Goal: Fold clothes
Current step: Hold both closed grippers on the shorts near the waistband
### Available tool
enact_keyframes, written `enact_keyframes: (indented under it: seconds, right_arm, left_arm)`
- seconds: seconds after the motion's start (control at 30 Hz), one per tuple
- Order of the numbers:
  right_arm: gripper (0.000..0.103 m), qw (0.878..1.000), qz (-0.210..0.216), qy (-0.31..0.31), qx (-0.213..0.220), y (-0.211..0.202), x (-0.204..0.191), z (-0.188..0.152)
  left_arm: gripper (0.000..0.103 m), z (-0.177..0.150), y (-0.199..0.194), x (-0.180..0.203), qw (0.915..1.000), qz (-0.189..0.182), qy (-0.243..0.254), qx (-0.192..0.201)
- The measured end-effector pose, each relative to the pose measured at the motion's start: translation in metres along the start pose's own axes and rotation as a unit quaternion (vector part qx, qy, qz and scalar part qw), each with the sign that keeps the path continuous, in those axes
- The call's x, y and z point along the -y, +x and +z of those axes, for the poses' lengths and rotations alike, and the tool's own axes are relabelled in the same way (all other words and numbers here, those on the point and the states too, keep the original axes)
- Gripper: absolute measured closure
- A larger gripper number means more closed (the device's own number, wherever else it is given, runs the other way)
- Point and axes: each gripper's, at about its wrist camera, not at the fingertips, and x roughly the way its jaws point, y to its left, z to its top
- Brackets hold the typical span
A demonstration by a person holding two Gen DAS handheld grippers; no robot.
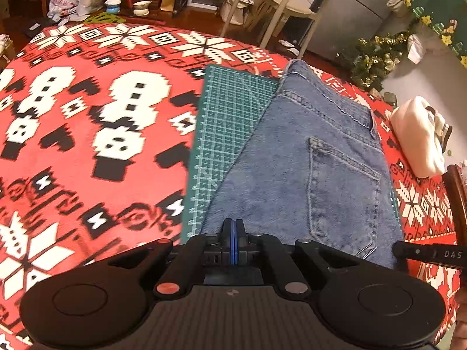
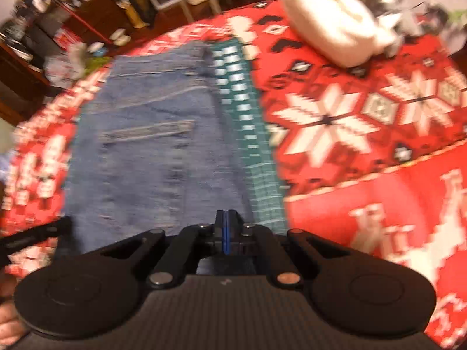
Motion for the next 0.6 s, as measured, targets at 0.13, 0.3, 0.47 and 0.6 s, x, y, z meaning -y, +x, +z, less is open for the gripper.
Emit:
enact_keyframes:
  seconds: [0.13, 0.3, 0.47, 0.6]
  right_arm:
    - [0.092, 1.0, -0.004, 0.021, -0.004, -0.008, 0.016, -0.003]
    - [0.092, 0.999, 0.019, 0.035, 0.02, -0.027, 0.02, -0.003]
    - [0.092, 0.994, 0.093, 0.052, 0.01, -0.022, 0.005, -0.002]
    - [0.092, 0.996, 0.082, 0.036, -0.014, -0.002, -0.015, -0.003]
  left_arm:
    - [0.1, -0.002, -0.004, -0.002, 1.0, 0.004, -0.003, -0.005]
    - [0.099, -0.004, -0.001, 0.008, 0.9999, -0.012, -0.006, -0.009]
    - [0.098, -0.007, 0.002, 0.018, 0.9995, -0.028, -0.009, -0.014]
    - [0.097, -0.009, 0.004, 0.026, 0.9991, -0.037, -0.008, -0.017]
